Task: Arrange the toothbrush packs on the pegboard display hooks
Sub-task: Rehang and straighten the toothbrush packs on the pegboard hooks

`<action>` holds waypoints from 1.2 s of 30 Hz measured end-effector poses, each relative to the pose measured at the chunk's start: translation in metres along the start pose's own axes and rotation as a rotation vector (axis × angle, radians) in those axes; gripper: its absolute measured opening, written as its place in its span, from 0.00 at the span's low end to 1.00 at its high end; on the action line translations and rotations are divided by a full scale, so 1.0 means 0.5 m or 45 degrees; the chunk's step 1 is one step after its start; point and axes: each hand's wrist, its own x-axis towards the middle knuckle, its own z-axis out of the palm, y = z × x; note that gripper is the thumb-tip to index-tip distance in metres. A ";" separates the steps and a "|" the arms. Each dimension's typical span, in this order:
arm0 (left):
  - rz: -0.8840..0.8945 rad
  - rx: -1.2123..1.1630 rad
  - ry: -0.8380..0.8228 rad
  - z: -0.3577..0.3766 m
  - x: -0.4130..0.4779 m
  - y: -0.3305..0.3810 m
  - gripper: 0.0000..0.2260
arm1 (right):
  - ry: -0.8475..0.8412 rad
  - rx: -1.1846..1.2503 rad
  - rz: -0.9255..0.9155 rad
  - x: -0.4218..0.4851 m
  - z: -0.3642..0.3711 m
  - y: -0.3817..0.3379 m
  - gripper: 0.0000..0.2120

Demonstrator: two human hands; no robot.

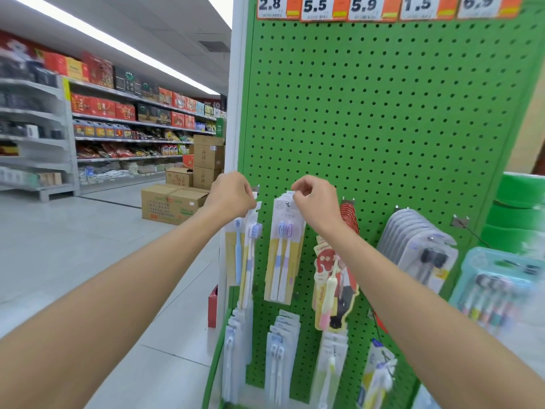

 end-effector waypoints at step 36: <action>-0.348 -0.909 -0.544 0.239 -0.383 -0.211 0.06 | -0.285 0.848 0.620 -0.430 0.156 0.165 0.13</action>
